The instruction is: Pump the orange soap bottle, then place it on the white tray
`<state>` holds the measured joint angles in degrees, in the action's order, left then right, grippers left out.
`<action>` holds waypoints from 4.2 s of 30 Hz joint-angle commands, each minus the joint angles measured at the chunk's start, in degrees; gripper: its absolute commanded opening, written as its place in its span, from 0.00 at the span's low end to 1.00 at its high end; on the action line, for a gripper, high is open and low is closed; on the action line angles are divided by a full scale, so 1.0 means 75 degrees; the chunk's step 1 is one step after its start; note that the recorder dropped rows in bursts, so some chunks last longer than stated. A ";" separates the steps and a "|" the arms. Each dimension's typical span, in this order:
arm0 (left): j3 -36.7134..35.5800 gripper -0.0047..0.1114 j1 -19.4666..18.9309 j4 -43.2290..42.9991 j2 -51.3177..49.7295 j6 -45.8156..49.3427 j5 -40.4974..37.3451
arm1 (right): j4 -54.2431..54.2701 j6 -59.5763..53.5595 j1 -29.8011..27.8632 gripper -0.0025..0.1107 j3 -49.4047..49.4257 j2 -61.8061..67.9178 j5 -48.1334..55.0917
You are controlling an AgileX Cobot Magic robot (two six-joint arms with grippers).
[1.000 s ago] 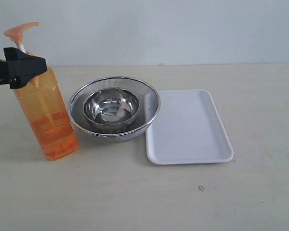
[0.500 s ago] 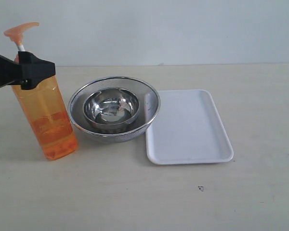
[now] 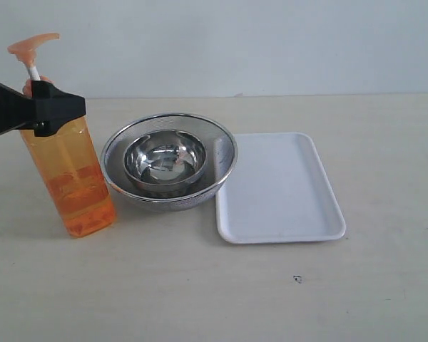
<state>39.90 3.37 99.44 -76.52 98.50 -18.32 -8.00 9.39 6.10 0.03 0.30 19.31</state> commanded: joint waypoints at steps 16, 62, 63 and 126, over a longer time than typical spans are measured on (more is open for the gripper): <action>-0.0177 0.74 0.0063 -0.0384 -0.0027 -0.0541 0.0472 | -0.0010 -0.0040 -0.0038 0.02 -0.0004 -0.0040 -0.0033; -0.2790 0.08 0.1886 -0.5011 0.3602 -0.6331 0.3725 | -0.0010 -0.0040 -0.0038 0.02 -0.0004 -0.0040 -0.0033; -0.2955 0.08 0.2100 -0.5461 0.3842 -0.6900 0.4044 | -0.0010 -0.0040 -0.0038 0.02 -0.0004 -0.0040 -0.0033; -0.1780 0.98 0.3100 -0.9133 -0.3102 -1.2666 1.0041 | -0.0010 -0.0040 -0.0038 0.02 -0.0004 -0.0040 -0.0033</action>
<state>26.33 26.30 28.41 -99.65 2.38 56.10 -8.00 9.39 6.10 0.03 0.30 19.31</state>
